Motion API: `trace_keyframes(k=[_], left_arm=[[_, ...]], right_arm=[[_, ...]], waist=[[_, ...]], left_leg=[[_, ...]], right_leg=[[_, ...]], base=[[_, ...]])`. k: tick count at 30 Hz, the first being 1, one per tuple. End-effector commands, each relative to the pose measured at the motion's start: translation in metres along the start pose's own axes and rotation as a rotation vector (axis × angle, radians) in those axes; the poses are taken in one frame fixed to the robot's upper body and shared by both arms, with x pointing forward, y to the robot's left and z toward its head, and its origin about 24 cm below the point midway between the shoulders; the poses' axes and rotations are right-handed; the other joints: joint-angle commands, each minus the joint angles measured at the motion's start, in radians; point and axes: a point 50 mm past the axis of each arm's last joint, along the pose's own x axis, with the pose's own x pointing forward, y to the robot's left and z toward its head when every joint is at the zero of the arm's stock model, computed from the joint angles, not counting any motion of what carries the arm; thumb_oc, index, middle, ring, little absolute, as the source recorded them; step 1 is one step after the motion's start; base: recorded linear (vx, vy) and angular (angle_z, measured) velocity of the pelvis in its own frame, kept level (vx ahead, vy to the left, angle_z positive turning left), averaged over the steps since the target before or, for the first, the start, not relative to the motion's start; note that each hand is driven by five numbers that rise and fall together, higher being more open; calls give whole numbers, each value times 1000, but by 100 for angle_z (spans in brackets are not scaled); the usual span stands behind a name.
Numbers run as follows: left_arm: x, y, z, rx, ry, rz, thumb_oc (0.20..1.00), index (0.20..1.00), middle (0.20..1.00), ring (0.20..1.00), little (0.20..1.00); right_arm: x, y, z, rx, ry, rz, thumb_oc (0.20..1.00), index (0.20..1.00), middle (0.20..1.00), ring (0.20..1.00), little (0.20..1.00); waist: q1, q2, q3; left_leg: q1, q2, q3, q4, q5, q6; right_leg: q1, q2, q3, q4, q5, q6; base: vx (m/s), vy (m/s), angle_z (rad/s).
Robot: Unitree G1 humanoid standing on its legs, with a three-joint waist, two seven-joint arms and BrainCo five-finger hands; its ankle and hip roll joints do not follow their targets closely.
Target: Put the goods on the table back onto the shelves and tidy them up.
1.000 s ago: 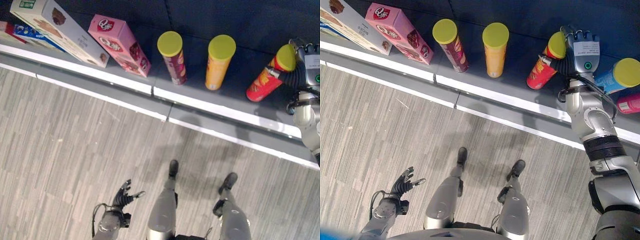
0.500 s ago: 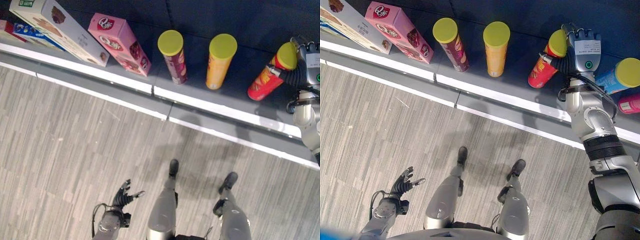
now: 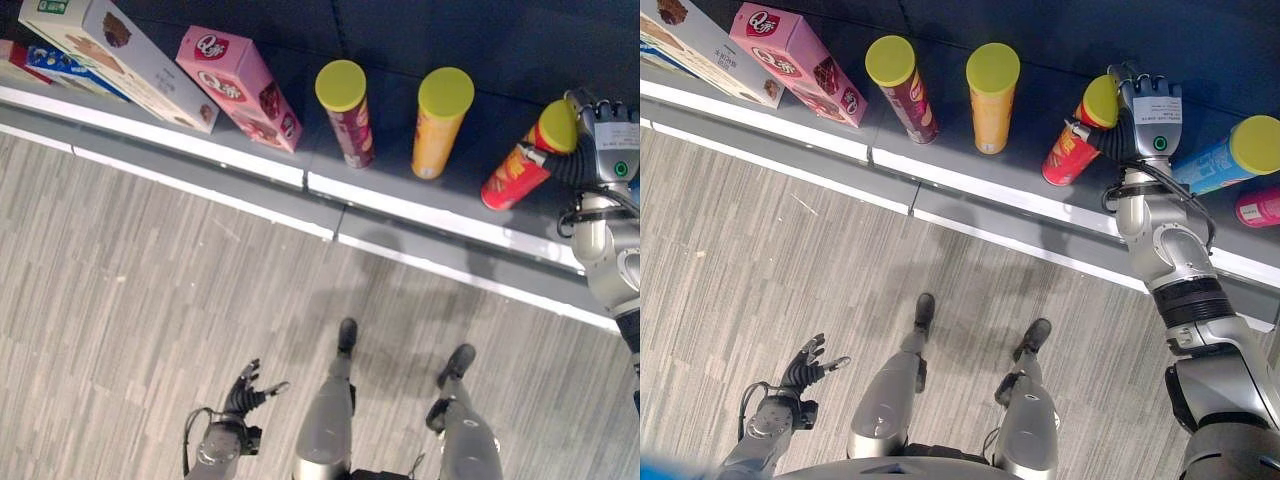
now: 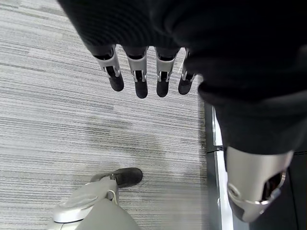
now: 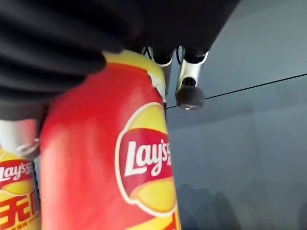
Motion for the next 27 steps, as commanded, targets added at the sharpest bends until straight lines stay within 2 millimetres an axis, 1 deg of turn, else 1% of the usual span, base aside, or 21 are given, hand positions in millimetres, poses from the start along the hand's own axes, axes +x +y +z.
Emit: trace_keyframes(k=[1,6,9,10,11,12,13,14,16,17,20,27], left_arm=[[-4,0,-13,-11,47,4,1000,1000,1000,1000,1000],[-4,-1,-13,-15,48,5,1000,1000,1000,1000,1000],[-4,-1,-12,-15,46,5,1000,1000,1000,1000,1000],[-4,-1,-12,-14,44,5,1000,1000,1000,1000,1000],[-4,-1,-12,-14,43,4,1000,1000,1000,1000,1000],[-4,-1,-12,-17,43,8,1000,1000,1000,1000,1000],[-3,-1,-11,-16,42,8,1000,1000,1000,1000,1000],[6,3,-5,5,51,43,1000,1000,1000,1000,1000],[10,4,-7,16,73,39,1000,1000,1000,1000,1000],[7,2,-16,5,109,28,1000,1000,1000,1000,1000],[5,1,-21,-25,137,37,1000,1000,1000,1000,1000],[8,-1,-17,-28,131,39,1000,1000,1000,1000,1000]], right_arm=[[13,-8,14,25,-67,-52,200,200,200,200,200],[13,-6,14,25,-66,-45,200,200,200,200,200],[13,-7,15,24,-69,-51,200,200,200,200,200],[13,-7,15,18,-72,-54,200,200,200,200,200],[13,-8,15,18,-72,-55,200,200,200,200,200],[12,-8,14,12,-66,-68,395,395,395,395,395],[12,-8,14,11,-66,-68,727,727,727,727,727],[10,-7,31,49,-107,-99,1000,1000,1000,1000,1000],[12,-8,32,63,-96,-101,1000,1000,1000,1000,1000],[14,-9,31,66,-82,-110,1000,1000,1000,1000,1000],[13,-12,30,43,-90,-119,1000,1000,1000,1000,1000],[10,-23,39,87,-101,-187,1000,1000,1000,1000,1000]], waist=[[0,-33,-33],[2,-31,-32],[-1,-32,-32],[1,-30,-31],[0,-31,-31],[1,-30,-32],[0,-31,-32],[-16,-35,-35],[-20,-40,-35],[-14,-40,-41],[-13,-38,-44],[-18,-38,-45]], left_leg=[[-24,8,18,-8,-12,-22],[-21,10,18,-8,-17,-25],[-27,6,16,-8,-10,-23],[-21,9,16,-8,-18,-25],[-26,6,15,-8,-12,-24],[-22,10,15,-8,-18,-25],[-26,7,14,-8,-12,-23],[-22,12,20,-8,-19,-25],[-28,9,21,-8,-13,-24],[-29,8,19,-8,-15,-24],[-31,7,14,-8,-15,-23],[-29,6,14,-8,-18,-24]], right_leg=[[-8,-49,82,10,-47,64],[-4,-47,82,12,-53,64],[-8,-50,78,10,-46,64],[-4,-47,79,12,-53,64],[-7,-49,78,11,-47,64],[-5,-47,78,13,-53,64],[-7,-49,77,11,-47,64],[-8,-46,82,13,-53,65],[-13,-49,84,11,-46,65],[-14,-48,84,10,-47,64],[-13,-48,80,10,-50,63],[-8,-50,77,10,-50,64]], base=[[0,0,0],[0,0,0],[0,0,0],[0,0,0],[0,0,0],[0,0,0],[0,0,0],[0,0,0],[0,0,0],[0,0,0],[0,0,0],[0,0,0]])
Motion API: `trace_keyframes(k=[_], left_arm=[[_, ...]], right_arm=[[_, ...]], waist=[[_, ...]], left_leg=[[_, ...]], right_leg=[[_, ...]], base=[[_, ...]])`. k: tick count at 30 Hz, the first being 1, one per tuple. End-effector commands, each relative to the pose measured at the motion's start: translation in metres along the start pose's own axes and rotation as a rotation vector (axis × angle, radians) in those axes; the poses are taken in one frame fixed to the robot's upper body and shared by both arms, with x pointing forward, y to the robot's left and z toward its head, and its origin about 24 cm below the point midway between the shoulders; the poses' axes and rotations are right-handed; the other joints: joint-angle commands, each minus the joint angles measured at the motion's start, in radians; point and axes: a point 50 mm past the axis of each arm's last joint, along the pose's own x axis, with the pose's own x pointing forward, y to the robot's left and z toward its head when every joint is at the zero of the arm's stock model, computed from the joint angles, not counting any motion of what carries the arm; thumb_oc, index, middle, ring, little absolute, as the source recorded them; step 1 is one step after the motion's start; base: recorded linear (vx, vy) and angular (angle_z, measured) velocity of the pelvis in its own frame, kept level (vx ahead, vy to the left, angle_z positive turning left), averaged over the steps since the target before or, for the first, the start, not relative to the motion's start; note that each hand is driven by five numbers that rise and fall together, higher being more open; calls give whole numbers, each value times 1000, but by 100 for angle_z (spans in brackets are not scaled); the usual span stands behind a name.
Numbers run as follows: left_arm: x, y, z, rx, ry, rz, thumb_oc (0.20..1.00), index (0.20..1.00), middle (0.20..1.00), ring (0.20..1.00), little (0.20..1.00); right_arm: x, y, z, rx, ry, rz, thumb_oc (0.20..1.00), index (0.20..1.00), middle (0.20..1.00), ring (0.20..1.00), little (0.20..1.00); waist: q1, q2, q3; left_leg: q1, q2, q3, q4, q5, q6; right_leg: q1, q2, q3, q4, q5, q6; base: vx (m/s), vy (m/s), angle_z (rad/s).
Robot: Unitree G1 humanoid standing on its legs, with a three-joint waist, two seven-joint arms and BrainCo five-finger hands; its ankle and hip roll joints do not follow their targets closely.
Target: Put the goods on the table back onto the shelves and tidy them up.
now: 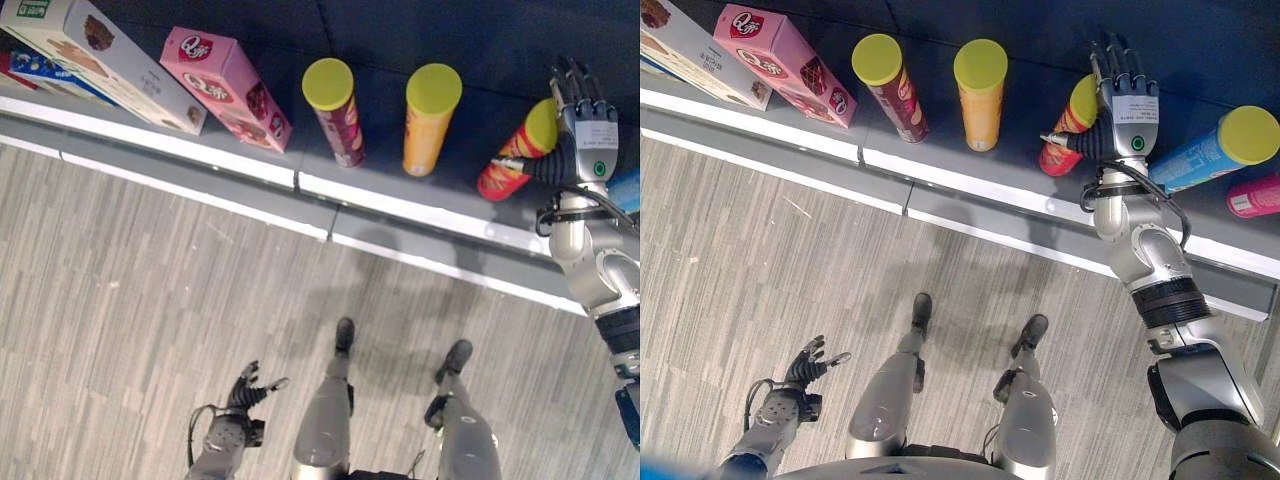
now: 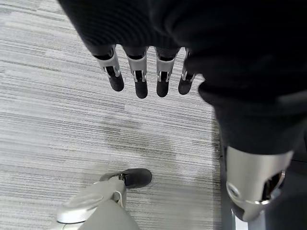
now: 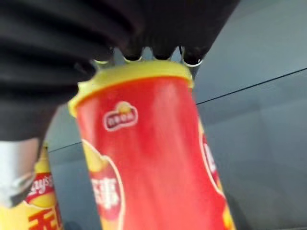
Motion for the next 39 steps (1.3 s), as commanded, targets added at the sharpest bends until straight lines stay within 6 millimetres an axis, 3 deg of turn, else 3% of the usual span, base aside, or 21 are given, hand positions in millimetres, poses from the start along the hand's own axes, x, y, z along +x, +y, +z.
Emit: trace_keyframes(k=[1,7,11,14,15,16,19,22,31,38,39], left_arm=[[-5,4,-13,11,40,15,1000,1000,1000,1000,1000],[-3,2,-10,12,36,15,1000,1000,1000,1000,1000],[-4,7,-14,46,64,26,1000,1000,1000,1000,1000],[-3,16,-17,69,91,39,1000,1000,1000,1000,1000],[-3,20,-19,90,105,43,1000,1000,1000,1000,1000],[-4,20,-19,92,107,42,1000,1000,1000,1000,1000],[-5,23,-22,110,118,40,1000,1000,1000,1000,1000],[-7,20,-27,113,133,24,1000,1000,1000,1000,1000],[-14,13,-38,120,161,-4,1000,1000,1000,1000,1000],[-17,6,-46,87,190,-17,1000,1000,1000,1000,1000],[-18,4,-49,75,204,-19,1000,1000,1000,1000,1000]], right_arm=[[10,-18,6,-5,-54,-115,1000,1000,1000,1000,1000],[4,-25,11,52,-57,-152,1000,1000,1000,1000,1000],[-6,-40,21,158,-97,-182,1000,1000,1000,1000,1000],[-21,-32,31,314,-112,-48,1000,1000,1000,1000,1000],[-35,-27,34,412,-109,52,1000,1000,1000,1000,1000],[-36,-28,34,413,-107,54,1000,1000,1000,1000,1000],[-63,-13,29,547,-41,227,1000,1000,1000,1000,1000],[-101,-3,18,649,67,393,1000,1000,1000,1000,1000],[-147,6,7,700,208,569,1000,1000,1000,1000,1000],[-208,10,-34,744,602,595,1000,1000,1000,1000,1000],[-232,11,-50,712,743,594,1000,1000,1000,1000,1000]], waist=[[9,-34,-45],[-1,-44,-56],[-23,-83,-88],[-40,-118,-120],[-56,-147,-146],[-54,-148,-146],[-72,-175,-182],[-100,-194,-232],[-136,-200,-297],[-183,-202,-317],[-197,-201,-320]], left_leg=[[-18,6,13,-10,-19,-25],[-12,11,18,-10,-22,-27],[26,22,36,-10,-36,-24],[66,29,55,-10,-52,-18],[108,31,75,-10,-71,-11],[111,30,77,-10,-72,-11],[171,27,106,-10,-92,-3],[235,21,138,-10,-116,6],[316,15,188,-10,-147,14],[359,-2,218,-10,-162,26],[367,-7,223,-10,-165,30]], right_leg=[[1,-49,74,10,-54,64],[9,-49,74,10,-57,66],[31,-39,86,10,-64,67],[57,-32,96,10,-68,63],[84,-29,106,10,-72,61],[87,-29,107,10,-73,62],[126,-24,118,10,-79,62],[169,-22,130,12,-84,63],[208,-27,156,24,-86,68],[209,-37,185,50,-84,73],[211,-42,192,56,-83,76]], base=[[0,0,0],[0,0,0],[49,16,2],[113,21,-7],[129,18,-11],[134,35,-19],[99,54,-30],[124,87,-22],[49,53,-22],[30,46,-13],[28,37,-20]])
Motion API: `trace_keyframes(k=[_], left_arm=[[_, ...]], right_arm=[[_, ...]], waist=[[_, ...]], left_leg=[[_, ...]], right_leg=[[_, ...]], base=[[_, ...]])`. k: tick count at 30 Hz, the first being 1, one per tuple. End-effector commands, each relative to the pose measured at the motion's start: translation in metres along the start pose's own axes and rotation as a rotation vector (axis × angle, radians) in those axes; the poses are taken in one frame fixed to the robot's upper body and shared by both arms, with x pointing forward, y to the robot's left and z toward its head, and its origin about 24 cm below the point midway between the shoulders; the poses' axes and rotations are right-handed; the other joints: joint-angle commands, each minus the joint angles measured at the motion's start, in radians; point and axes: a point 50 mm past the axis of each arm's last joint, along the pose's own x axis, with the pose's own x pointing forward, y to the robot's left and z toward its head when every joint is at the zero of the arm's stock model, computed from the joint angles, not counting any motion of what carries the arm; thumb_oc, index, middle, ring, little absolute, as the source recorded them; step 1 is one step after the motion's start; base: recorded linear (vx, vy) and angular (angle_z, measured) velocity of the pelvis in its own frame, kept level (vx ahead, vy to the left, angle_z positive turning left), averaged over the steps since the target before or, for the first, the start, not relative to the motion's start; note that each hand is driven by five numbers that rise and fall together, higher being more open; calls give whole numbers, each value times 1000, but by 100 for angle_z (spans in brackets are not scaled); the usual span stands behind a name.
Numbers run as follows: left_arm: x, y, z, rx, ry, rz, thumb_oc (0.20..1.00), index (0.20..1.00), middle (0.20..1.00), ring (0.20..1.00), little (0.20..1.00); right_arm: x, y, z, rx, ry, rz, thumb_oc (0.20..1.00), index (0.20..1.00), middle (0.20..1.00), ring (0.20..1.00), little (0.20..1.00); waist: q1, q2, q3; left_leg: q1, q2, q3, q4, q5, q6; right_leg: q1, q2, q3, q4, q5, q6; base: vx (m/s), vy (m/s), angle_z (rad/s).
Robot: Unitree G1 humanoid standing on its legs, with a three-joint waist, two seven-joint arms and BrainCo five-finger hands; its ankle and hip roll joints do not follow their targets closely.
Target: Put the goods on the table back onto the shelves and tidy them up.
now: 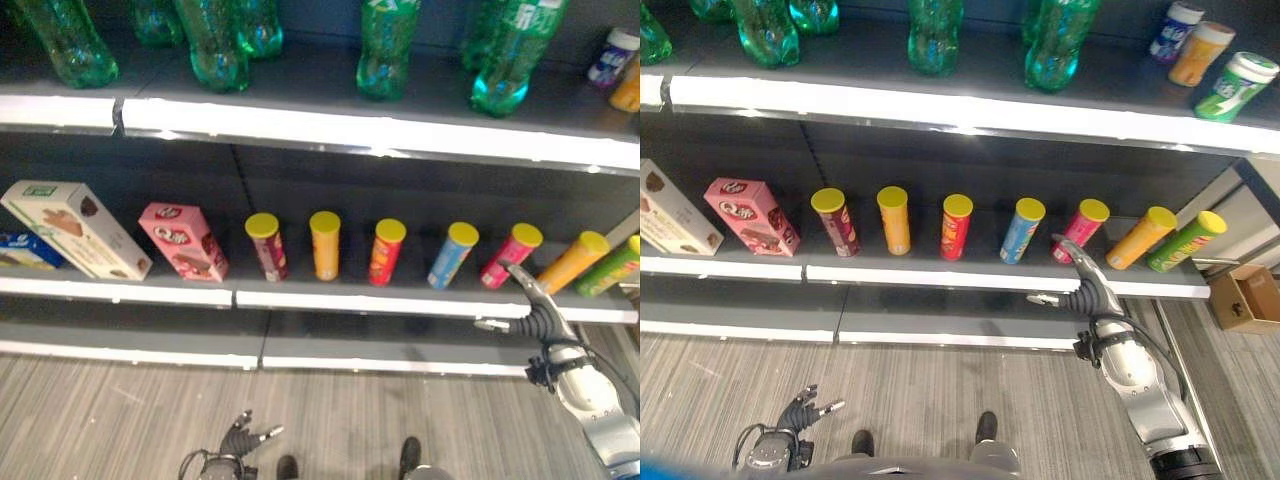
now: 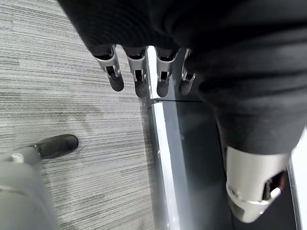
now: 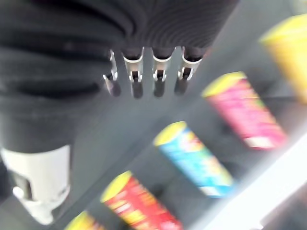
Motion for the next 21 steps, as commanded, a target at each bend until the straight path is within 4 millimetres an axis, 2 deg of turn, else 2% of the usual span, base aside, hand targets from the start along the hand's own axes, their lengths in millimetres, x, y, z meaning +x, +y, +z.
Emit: trace_keyframes(k=[1,2,3,4,5,6,8,11,12,13,14,15,16,20,21], left_arm=[[9,3,16,8,-38,12,1000,1000,1000,1000,1000],[8,2,14,1,-27,9,1000,1000,1000,1000,1000],[8,1,12,0,-17,10,1000,1000,1000,1000,1000],[8,1,12,1,-18,9,1000,1000,1000,1000,1000],[9,0,12,-3,-15,10,1000,1000,1000,1000,1000],[8,2,9,-4,-1,13,1000,1000,1000,1000,1000],[8,2,8,1,0,12,1000,1000,1000,1000,1000],[9,6,8,22,4,4,1000,1000,1000,1000,1000],[9,6,8,21,4,5,1000,1000,1000,1000,1000],[9,8,9,27,2,2,1000,1000,1000,1000,1000],[11,9,11,31,6,-4,1000,1000,1000,1000,1000],[11,10,12,32,6,-7,1000,1000,1000,1000,1000],[12,10,12,32,5,-6,1000,1000,1000,1000,1000],[15,9,16,31,21,-13,1000,1000,1000,1000,1000],[16,9,15,28,26,-16,1000,1000,1000,1000,1000]], right_arm=[[11,-22,4,63,-17,-105,1000,1000,1000,1000,1000],[3,-26,-17,71,80,-148,1000,1000,1000,1000,1000],[-2,-28,-27,73,129,-171,1000,1000,1000,1000,1000],[-2,-28,-27,73,129,-171,1000,1000,1000,1000,1000],[-6,-28,-36,78,169,-185,1000,1000,1000,1000,1000],[-16,-28,-57,98,272,-215,1000,1000,1000,1000,1000],[-20,-24,-65,102,311,-202,1000,1000,1000,1000,1000],[-43,9,-106,205,537,-73,1000,1000,1000,1000,1000],[-42,9,-106,206,536,-72,1000,1000,1000,1000,1000],[-48,20,-115,234,601,-31,1000,1000,1000,1000,1000],[-64,48,-131,304,734,48,1000,1000,1000,1000,1000],[-74,65,-139,336,816,78,1000,1000,1000,1000,1000],[-74,65,-139,337,815,79,1000,1000,1000,1000,1000],[-99,118,-148,466,1046,164,1000,1000,1000,1000,1000],[-97,122,-147,473,1054,172,1000,1000,1000,1000,1000]], waist=[[-24,2,30],[-36,1,28],[-42,2,28],[-41,2,28],[-45,2,28],[-52,2,29],[-55,2,32],[-53,-2,37],[-54,-2,38],[-51,-4,39],[-44,-6,39],[-39,-6,38],[-40,-7,40],[-21,-2,39],[-18,0,37]], left_leg=[[60,-19,26,10,-111,34],[67,-23,31,10,-116,37],[72,-27,33,10,-119,39],[73,-27,34,10,-120,39],[75,-29,35,10,-121,40],[78,-33,39,10,-123,42],[80,-34,41,10,-125,43],[82,-38,44,10,-125,44],[83,-38,44,10,-125,44],[83,-38,45,10,-125,43],[85,-38,44,10,-124,42],[85,-38,42,10,-125,41],[86,-38,42,10,-125,41],[85,-35,32,10,-123,38],[87,-35,31,10,-123,38]], right_leg=[[39,-51,1,57,-67,54],[39,-55,6,62,-67,56],[38,-56,10,64,-66,57],[39,-56,10,64,-66,58],[39,-59,11,66,-65,59],[38,-63,15,69,-65,61],[37,-64,19,70,-65,62],[33,-68,22,71,-60,64],[34,-68,22,71,-60,64],[35,-67,21,69,-60,64],[39,-67,19,66,-59,64],[43,-67,14,63,-59,64],[44,-67,14,62,-59,64],[57,-64,2,53,-63,59],[61,-64,-1,51,-64,58]], base=[[27,46,-15],[25,32,-8],[25,32,-13],[15,19,-13],[7,25,-20],[7,25,-15],[-3,18,-10],[-9,4,-3],[0,0,0],[0,0,0],[0,0,0],[0,0,0],[0,0,0],[6,-15,2],[25,-18,5]])
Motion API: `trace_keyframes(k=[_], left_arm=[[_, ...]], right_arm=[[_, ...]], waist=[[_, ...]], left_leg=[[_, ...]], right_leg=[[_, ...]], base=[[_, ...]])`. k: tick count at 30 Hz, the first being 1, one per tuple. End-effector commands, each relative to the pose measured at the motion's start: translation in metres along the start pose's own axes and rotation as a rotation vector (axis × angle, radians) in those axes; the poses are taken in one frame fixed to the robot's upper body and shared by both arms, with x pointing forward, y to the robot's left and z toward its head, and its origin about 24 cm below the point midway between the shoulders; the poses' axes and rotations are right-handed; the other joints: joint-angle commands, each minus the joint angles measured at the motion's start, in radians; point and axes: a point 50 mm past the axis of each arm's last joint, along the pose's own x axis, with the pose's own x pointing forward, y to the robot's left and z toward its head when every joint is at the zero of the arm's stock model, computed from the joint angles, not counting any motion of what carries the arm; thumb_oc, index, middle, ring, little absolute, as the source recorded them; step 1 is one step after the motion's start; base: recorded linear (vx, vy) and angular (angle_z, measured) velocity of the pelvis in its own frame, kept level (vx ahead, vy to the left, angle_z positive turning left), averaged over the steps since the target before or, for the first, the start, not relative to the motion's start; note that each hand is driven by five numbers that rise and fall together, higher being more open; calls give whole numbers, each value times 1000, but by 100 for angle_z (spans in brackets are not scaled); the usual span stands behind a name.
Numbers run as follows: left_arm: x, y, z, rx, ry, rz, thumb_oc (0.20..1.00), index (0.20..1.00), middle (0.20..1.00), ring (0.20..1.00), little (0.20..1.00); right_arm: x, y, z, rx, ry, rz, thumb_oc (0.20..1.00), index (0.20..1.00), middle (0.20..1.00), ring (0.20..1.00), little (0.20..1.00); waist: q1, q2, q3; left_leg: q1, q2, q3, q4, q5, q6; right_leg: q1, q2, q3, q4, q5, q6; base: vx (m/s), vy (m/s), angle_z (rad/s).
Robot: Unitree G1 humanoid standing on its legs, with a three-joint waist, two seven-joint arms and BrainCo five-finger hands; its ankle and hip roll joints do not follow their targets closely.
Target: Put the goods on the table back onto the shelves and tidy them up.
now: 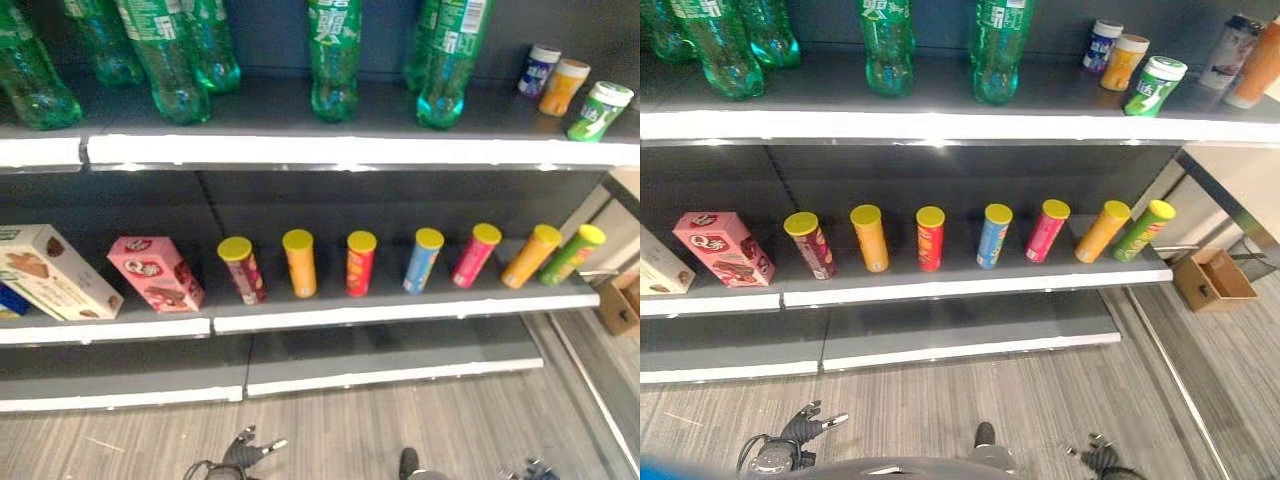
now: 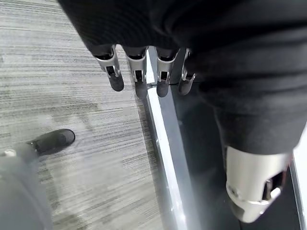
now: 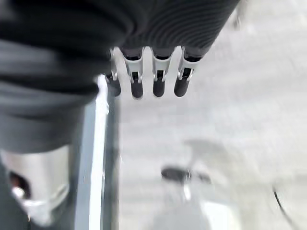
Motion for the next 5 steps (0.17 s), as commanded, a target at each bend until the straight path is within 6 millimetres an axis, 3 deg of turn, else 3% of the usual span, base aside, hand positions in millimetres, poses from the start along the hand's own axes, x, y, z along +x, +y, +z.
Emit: trace_keyframes(k=[1,5], left_arm=[[9,14,26,22,-57,25,1000,1000,1000,1000,1000],[9,13,24,23,-42,17,1000,1000,1000,1000,1000]], right_arm=[[6,0,40,62,-102,7,1000,1000,1000,1000,1000],[7,4,48,-10,-123,24,1000,1000,1000,1000,1000]], waist=[[24,-19,70],[32,-11,68]], left_leg=[[56,-37,5,10,-110,32],[60,-35,1,10,-109,29]], right_leg=[[50,-62,-34,54,-67,59],[63,-61,-41,50,-73,54]], base=[[16,-7,4],[15,-11,6]])
